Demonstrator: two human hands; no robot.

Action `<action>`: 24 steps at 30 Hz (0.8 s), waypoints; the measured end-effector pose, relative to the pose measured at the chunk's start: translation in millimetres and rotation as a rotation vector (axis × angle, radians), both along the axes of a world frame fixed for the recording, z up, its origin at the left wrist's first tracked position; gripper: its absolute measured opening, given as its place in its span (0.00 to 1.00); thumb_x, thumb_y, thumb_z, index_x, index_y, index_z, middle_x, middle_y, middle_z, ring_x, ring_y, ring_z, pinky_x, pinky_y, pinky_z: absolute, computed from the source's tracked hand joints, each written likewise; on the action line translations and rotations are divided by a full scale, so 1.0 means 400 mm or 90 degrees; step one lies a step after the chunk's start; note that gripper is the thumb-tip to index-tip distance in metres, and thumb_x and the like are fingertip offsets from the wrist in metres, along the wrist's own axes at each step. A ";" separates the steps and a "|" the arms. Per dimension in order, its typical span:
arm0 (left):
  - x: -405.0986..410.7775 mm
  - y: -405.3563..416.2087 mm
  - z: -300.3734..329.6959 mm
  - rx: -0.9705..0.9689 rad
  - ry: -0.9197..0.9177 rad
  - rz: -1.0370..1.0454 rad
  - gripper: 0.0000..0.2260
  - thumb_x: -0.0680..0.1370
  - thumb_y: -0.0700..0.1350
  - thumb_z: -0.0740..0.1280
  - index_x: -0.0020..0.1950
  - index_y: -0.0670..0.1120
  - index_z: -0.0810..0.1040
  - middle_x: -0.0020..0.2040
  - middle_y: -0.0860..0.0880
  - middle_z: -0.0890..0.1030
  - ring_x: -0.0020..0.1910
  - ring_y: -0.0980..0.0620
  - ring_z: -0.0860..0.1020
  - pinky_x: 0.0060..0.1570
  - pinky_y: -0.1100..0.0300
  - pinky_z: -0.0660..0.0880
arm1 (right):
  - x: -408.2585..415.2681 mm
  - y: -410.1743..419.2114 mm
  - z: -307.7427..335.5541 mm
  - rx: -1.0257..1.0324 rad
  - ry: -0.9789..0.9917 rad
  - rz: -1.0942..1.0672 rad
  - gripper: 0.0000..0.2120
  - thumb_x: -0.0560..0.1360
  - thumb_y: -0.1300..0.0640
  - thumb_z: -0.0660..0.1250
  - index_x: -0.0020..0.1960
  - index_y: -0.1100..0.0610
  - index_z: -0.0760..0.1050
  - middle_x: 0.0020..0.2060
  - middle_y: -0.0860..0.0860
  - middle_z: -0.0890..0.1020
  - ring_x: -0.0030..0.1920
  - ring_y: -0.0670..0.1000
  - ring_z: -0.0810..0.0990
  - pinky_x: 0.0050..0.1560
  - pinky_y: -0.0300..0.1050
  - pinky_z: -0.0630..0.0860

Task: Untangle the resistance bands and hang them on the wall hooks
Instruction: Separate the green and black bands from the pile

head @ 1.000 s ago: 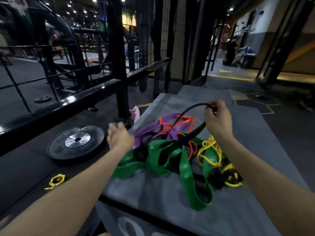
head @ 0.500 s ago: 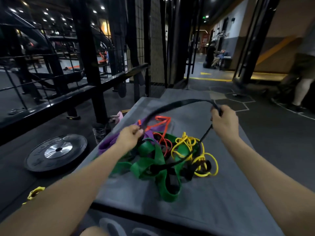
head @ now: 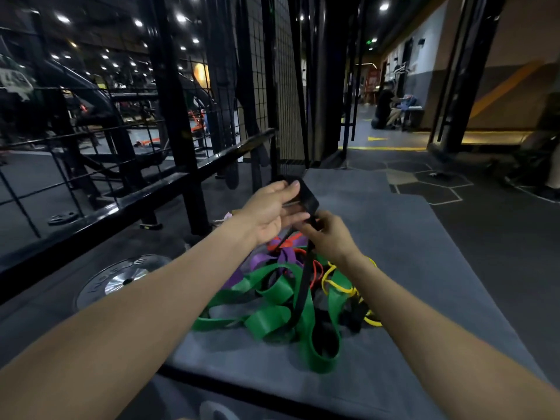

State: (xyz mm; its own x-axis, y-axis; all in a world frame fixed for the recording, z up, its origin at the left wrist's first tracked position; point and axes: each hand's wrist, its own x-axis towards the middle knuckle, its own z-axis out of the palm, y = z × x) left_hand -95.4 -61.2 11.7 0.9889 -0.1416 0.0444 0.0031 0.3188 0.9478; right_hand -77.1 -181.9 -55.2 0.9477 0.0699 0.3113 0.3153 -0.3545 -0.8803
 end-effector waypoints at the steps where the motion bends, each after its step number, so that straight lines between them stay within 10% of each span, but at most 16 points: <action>1: 0.003 0.002 0.006 -0.016 -0.007 0.001 0.06 0.80 0.40 0.59 0.44 0.44 0.72 0.41 0.46 0.76 0.36 0.52 0.79 0.30 0.63 0.80 | 0.000 -0.006 0.011 -0.014 -0.011 -0.005 0.08 0.76 0.54 0.66 0.43 0.59 0.75 0.30 0.49 0.74 0.33 0.49 0.72 0.37 0.49 0.72; 5: 0.016 0.015 0.013 -0.027 -0.049 -0.027 0.05 0.79 0.40 0.61 0.44 0.44 0.74 0.42 0.47 0.79 0.37 0.56 0.82 0.40 0.63 0.80 | 0.018 -0.039 0.059 0.036 0.012 -0.043 0.12 0.79 0.57 0.60 0.37 0.57 0.73 0.30 0.52 0.75 0.31 0.51 0.74 0.39 0.53 0.78; 10: 0.063 0.019 -0.126 0.344 -0.075 0.025 0.06 0.75 0.37 0.68 0.46 0.47 0.75 0.42 0.51 0.76 0.43 0.53 0.74 0.42 0.63 0.72 | 0.038 -0.103 0.120 0.100 -0.010 -0.114 0.13 0.80 0.57 0.57 0.40 0.61 0.73 0.30 0.51 0.75 0.29 0.49 0.72 0.31 0.42 0.73; 19: 0.179 -0.043 -0.323 0.675 -0.208 -0.101 0.49 0.59 0.47 0.81 0.74 0.43 0.58 0.71 0.51 0.65 0.67 0.53 0.68 0.68 0.57 0.66 | 0.084 -0.189 0.067 0.128 0.001 -0.109 0.13 0.81 0.57 0.56 0.44 0.64 0.73 0.32 0.52 0.76 0.31 0.48 0.73 0.28 0.35 0.73; 24: 0.183 -0.029 -0.308 0.616 -0.094 -0.061 0.13 0.76 0.51 0.67 0.53 0.42 0.80 0.48 0.45 0.80 0.43 0.57 0.78 0.47 0.62 0.71 | 0.130 -0.174 0.021 0.177 0.033 -0.111 0.16 0.79 0.52 0.60 0.36 0.60 0.73 0.30 0.52 0.77 0.29 0.48 0.74 0.31 0.40 0.76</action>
State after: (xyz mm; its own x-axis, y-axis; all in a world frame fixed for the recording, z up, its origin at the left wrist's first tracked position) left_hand -22.2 -72.9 -111.6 0.9652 -0.2612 -0.0115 -0.1504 -0.5908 0.7926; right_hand -25.1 -251.6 -46.9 0.9528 -0.1762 0.2474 0.2237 -0.1438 -0.9640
